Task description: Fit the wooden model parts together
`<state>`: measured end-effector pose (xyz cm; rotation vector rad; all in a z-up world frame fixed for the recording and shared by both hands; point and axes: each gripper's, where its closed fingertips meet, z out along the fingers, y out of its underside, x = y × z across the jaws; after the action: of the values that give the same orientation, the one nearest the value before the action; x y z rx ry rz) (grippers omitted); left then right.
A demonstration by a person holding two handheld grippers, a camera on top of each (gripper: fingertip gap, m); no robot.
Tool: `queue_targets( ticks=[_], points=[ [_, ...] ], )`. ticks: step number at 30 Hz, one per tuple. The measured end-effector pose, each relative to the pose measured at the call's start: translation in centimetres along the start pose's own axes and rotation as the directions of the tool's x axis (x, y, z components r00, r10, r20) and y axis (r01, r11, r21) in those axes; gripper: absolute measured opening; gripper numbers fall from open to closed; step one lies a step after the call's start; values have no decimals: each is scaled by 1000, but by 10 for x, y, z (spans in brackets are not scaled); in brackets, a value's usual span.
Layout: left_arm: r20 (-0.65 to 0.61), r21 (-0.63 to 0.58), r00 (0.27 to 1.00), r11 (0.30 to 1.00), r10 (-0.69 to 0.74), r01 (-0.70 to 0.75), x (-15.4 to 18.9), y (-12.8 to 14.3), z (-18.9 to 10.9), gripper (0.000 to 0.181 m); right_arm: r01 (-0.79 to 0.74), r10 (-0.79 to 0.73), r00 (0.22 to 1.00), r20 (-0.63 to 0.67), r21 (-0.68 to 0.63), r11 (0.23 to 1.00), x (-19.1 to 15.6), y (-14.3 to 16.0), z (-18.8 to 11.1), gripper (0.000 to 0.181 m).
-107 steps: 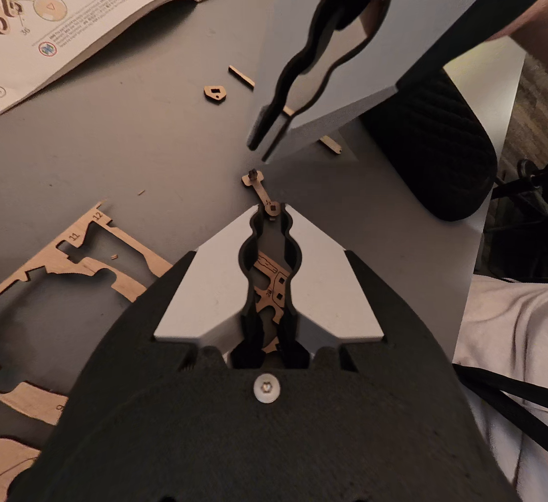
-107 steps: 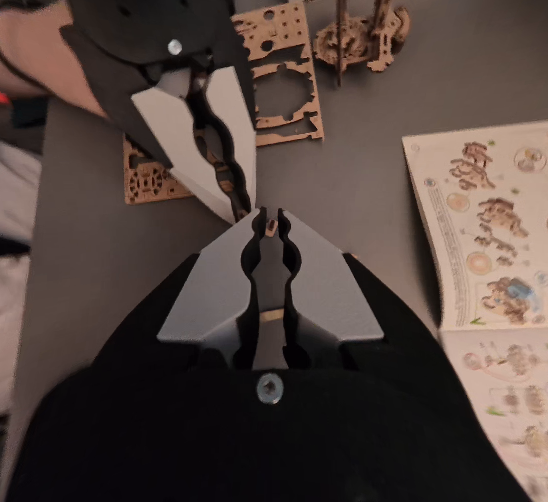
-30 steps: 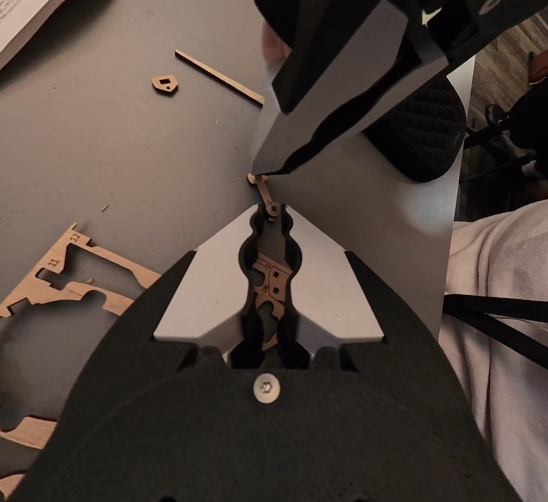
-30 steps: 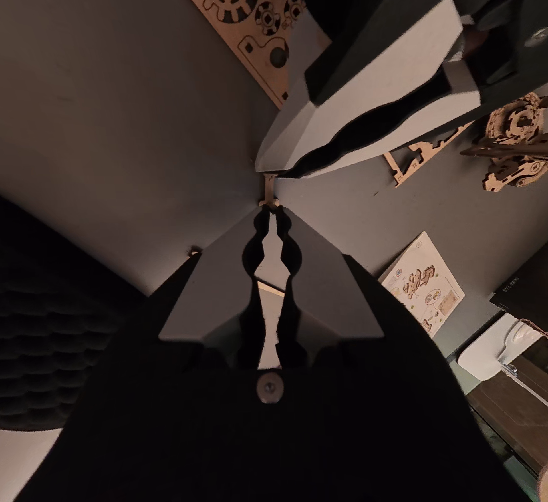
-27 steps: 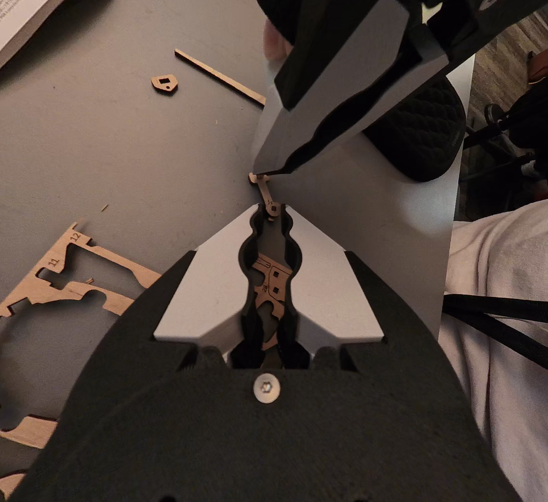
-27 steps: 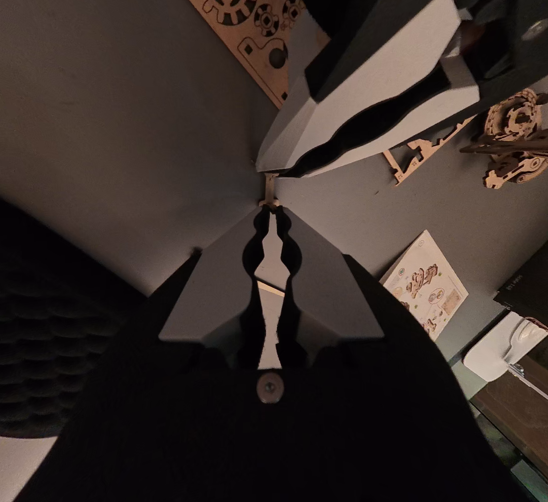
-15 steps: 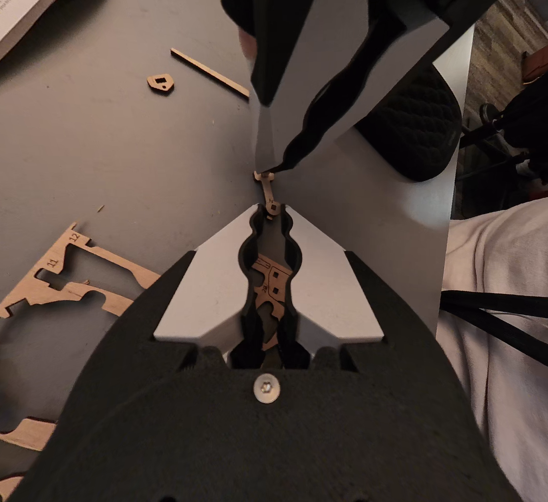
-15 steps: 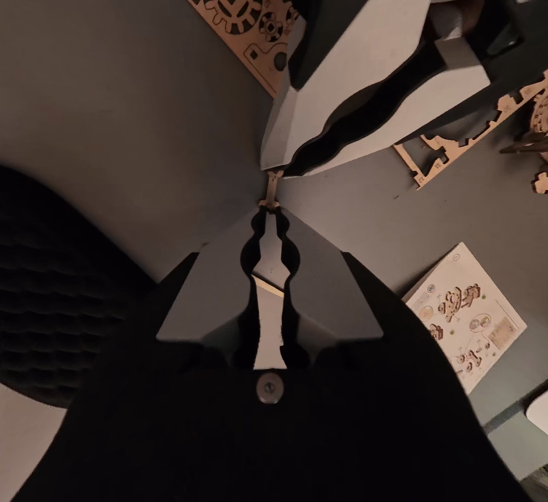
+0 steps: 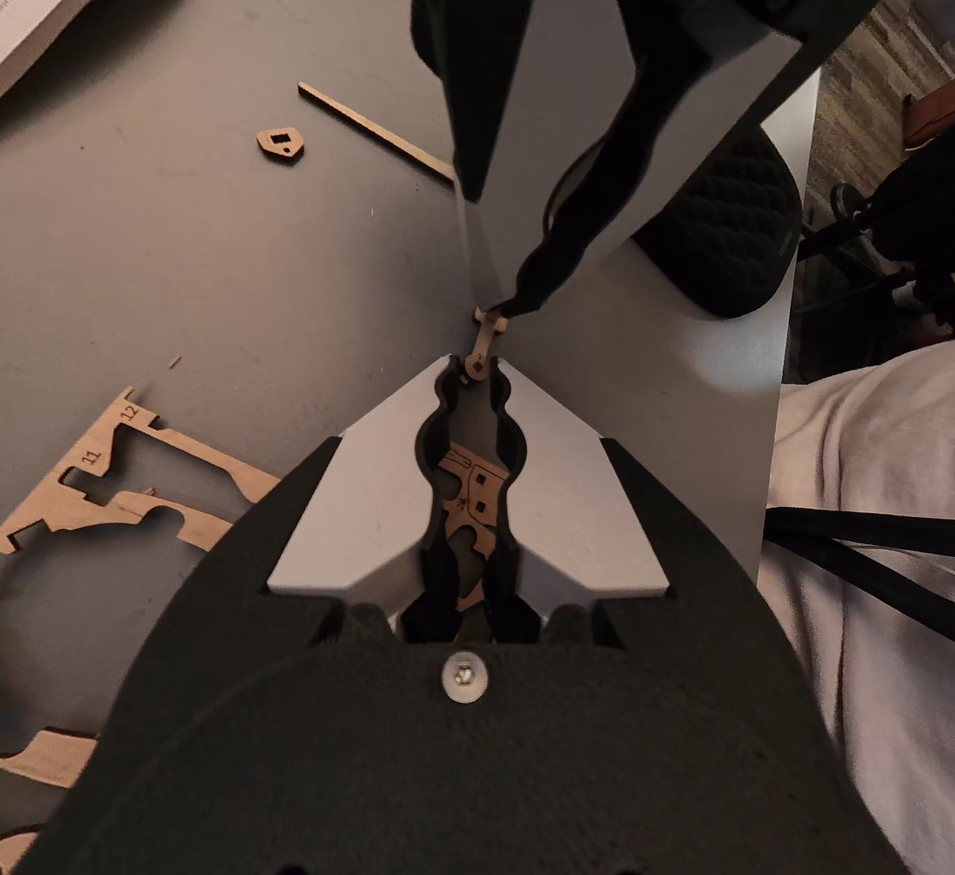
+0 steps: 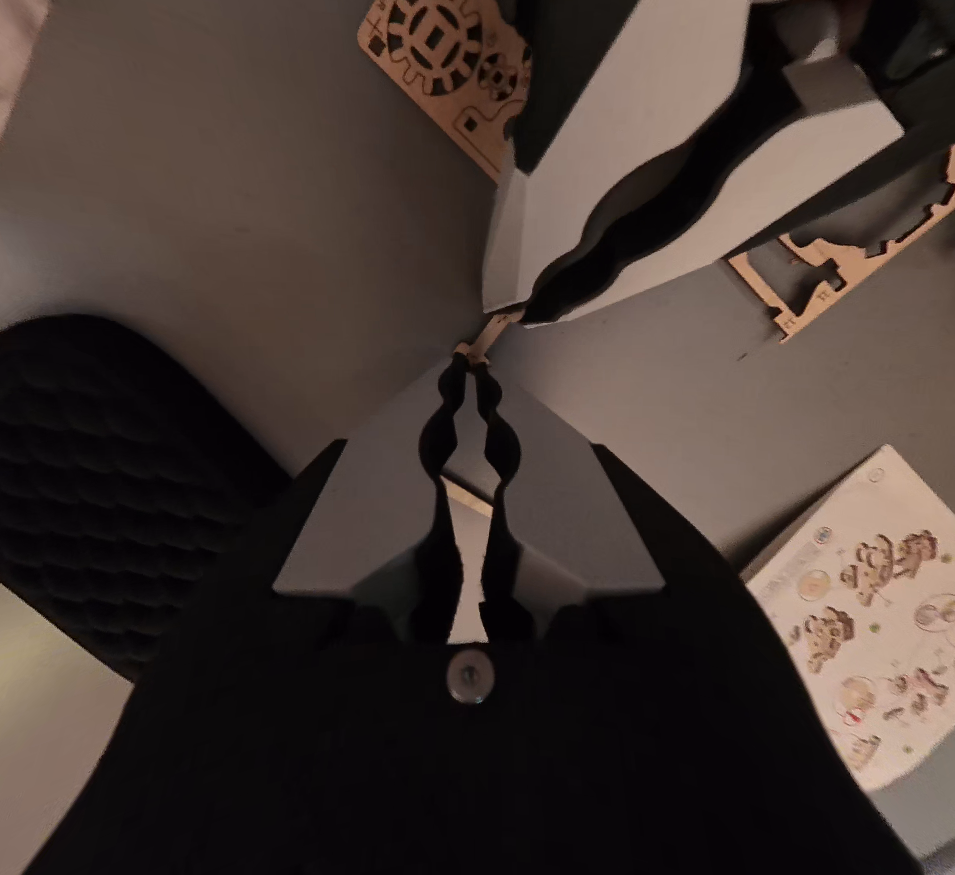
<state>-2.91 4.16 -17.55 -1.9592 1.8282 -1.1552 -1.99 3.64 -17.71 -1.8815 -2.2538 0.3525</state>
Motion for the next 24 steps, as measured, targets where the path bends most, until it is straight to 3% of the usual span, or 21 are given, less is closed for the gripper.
queue_targets(
  ticks=[2, 10, 16, 18, 24],
  points=[
    [7, -1, 1000, 1000, 7, -7, 0, 0, 0, 9, 48, -50, 998, -46, -44, 998, 0, 1, 0, 3],
    [13, 0, 1000, 1000, 15, -15, 1, -1, 0, 10, -16, -3, 990, -141, -134, 991, 0, 3, 0, 3],
    [-19, -1, 998, 999, 52, -52, 7, -1, 1, 22, -76, 61, 989, -135, -111, 991, 0, 2, -1, 3],
    [23, -12, 996, 997, 82, -82, 3, -1, 2, 10, -112, 98, 987, -130, -106, 988, 0, 2, -1, 3],
    [115, -15, 973, 980, 199, -199, 1, -1, 4, 10, -133, 106, 982, -154, -172, 976, 0, 3, -1, 3]
  ],
)
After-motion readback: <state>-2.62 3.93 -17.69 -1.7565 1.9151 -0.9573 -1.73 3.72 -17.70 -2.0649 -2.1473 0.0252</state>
